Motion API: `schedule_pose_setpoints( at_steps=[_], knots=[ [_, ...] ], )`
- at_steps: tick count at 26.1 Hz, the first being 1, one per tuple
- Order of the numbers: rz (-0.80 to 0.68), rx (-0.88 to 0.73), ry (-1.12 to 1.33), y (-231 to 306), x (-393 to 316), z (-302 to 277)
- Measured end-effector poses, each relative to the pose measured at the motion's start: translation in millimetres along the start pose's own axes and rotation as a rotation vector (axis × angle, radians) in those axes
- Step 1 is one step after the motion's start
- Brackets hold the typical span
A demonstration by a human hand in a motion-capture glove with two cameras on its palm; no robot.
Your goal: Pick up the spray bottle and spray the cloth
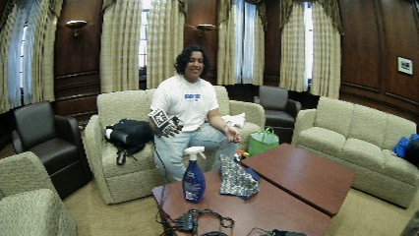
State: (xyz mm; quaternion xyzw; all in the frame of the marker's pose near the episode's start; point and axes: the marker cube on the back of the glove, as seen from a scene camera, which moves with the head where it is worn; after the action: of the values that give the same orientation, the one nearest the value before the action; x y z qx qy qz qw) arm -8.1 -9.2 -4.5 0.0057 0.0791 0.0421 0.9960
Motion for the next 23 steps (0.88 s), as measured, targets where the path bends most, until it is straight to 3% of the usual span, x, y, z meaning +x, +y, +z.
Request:
schedule_pose_setpoints(
  at_steps=[8,13,17,23],
  knots=[
    [-0.017,-0.082,0.015,-25,18,7],
    [0.061,0.021,-0.004,-81,42,18],
    [0.040,-0.088,-0.078,-101,56,20],
    [0.092,-0.117,-0.301,-149,68,26]
  ],
)
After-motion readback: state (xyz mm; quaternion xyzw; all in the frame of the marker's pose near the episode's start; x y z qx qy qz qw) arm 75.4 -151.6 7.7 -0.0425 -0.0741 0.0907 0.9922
